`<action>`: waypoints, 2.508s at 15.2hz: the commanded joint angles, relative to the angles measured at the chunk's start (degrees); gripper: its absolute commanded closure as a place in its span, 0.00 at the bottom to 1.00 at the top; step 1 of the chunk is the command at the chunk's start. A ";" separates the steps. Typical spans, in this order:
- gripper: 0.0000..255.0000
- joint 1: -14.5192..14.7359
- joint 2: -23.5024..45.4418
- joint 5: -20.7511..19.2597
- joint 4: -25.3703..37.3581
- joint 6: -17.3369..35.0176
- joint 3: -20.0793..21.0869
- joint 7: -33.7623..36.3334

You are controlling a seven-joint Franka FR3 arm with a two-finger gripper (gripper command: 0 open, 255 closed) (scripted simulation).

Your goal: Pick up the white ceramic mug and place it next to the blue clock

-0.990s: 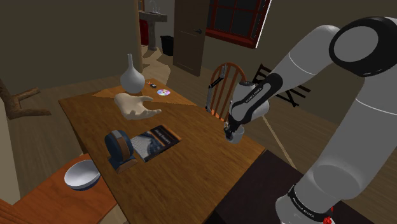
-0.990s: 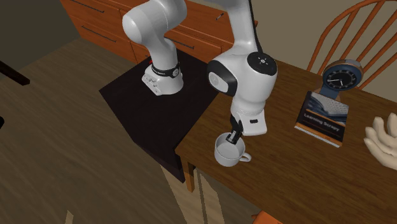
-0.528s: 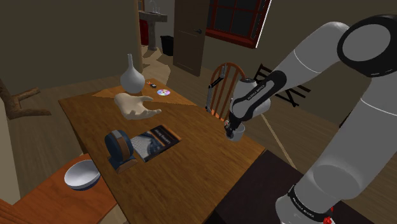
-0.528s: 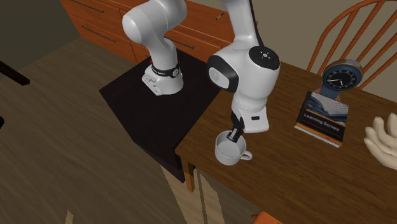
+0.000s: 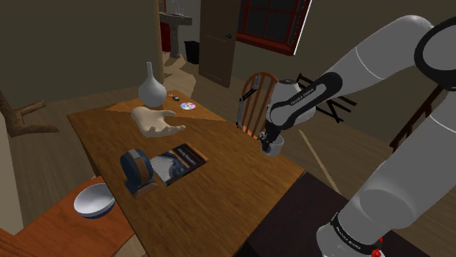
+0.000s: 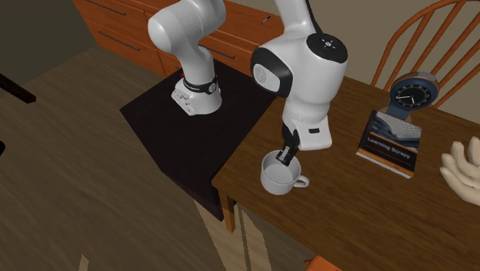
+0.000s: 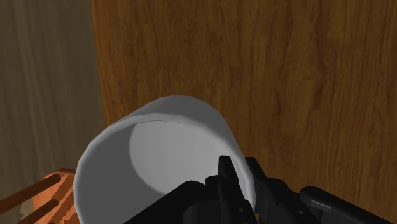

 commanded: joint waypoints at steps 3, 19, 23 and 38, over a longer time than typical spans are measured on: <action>1.00 0.03 -2.86 -0.18 0.71 -3.60 0.10 0.09; 1.00 0.04 -12.46 -0.34 5.35 -17.81 0.60 -0.08; 1.00 0.06 -14.23 -0.29 7.03 -21.26 0.74 -0.17; 1.00 2.04 -18.04 1.01 13.00 -31.31 4.22 3.78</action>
